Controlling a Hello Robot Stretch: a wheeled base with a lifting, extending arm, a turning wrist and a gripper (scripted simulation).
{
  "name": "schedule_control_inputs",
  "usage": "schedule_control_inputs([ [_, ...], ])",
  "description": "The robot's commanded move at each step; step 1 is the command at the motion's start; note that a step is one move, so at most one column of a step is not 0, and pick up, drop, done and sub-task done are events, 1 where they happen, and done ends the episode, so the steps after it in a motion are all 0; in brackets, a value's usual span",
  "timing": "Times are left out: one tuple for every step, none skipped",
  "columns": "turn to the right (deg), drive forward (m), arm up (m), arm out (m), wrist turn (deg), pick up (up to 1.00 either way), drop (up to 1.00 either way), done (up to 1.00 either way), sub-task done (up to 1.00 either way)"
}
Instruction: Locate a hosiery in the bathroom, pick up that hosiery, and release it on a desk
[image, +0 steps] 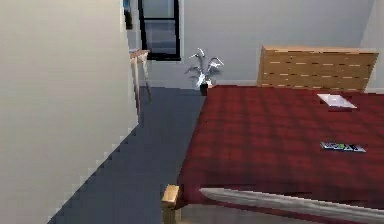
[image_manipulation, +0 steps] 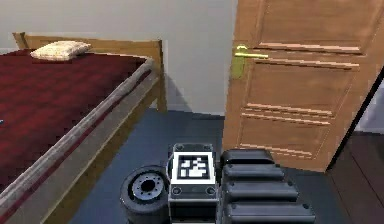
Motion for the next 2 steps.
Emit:
schedule_control_inputs([
  [-27.0,0.0,0.0,0.0,0.0,0.0,0.0,0.0,0.0],
  [0.0,0.75,0.0,0.0,0.0,0.0,0.0,0.0,0.0],
])
